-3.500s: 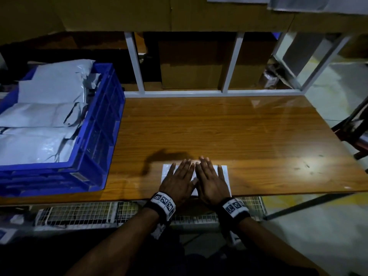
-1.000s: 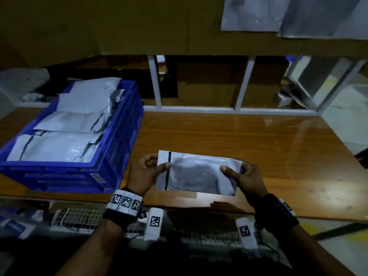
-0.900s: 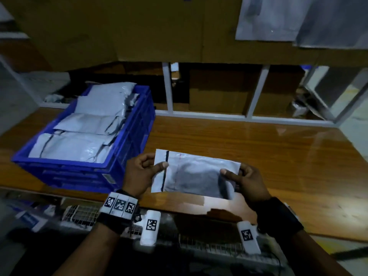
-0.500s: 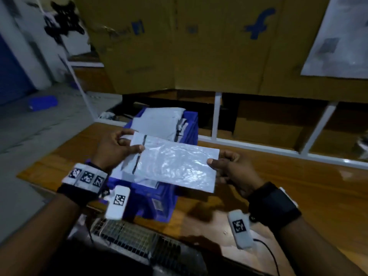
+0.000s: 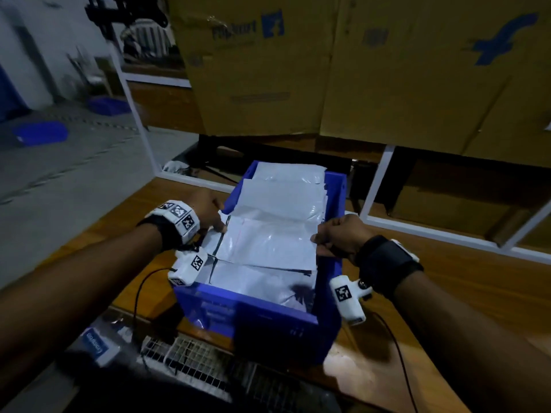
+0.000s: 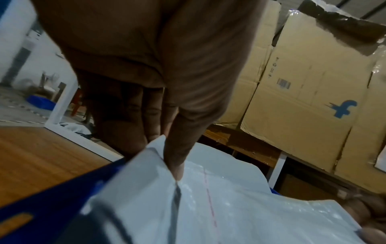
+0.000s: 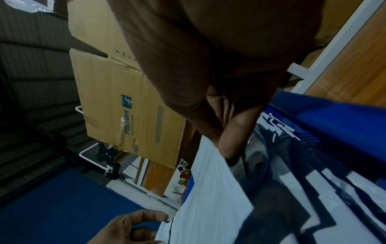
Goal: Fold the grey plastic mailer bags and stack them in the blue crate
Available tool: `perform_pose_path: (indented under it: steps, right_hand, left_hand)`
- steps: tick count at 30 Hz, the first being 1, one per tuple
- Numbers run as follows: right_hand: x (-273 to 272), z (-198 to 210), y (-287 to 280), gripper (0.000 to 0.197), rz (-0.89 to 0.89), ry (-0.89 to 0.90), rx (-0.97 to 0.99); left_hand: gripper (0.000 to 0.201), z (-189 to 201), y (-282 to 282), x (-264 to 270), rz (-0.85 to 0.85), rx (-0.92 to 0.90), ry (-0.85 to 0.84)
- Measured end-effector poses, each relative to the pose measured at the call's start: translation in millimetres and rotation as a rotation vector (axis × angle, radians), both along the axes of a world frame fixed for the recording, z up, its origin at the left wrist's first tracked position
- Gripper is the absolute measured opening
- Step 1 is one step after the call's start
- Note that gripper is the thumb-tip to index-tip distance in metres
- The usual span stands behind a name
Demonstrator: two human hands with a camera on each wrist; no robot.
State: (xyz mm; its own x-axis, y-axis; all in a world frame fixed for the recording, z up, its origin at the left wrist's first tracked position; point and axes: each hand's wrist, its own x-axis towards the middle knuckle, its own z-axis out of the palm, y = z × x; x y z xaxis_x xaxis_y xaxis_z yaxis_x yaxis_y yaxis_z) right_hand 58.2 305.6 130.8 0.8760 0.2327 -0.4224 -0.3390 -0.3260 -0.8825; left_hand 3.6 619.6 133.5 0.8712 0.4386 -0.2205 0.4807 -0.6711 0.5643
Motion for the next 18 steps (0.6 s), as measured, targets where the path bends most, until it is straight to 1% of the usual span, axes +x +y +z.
perform_pose_path:
  steps: [4,7,11,13,16,18]
  right_hand:
    - [3.8,-4.4,11.1,0.03,-0.021,-0.007,-0.039]
    - [2.7,-10.1,17.9,0.033,-0.007,0.027,-0.057]
    - [1.5,-9.4,25.3,0.025,0.0,0.053,-0.128]
    - [2.9,-6.7,26.1,0.022,-0.011,0.059,-0.142]
    - [1.7,-3.2,25.0,0.014,-0.026,-0.004,-0.206]
    - [4.2,-6.3,22.4,0.014,-0.019,-0.036,-0.249]
  left_hand:
    - [0.049,-3.0,4.9,11.8,-0.084,0.08,-0.014]
    - [0.05,-3.1,9.6,19.6,-0.093,0.131,-0.026]
    - [0.049,-2.3,16.8,24.9,-0.151,0.113,0.049]
    - [0.048,0.9,18.4,26.3,-0.157,0.136,0.047]
    - [0.045,-1.3,23.4,27.9,-0.184,0.202,0.028]
    - [0.04,-4.7,23.0,23.9,-0.207,0.216,0.053]
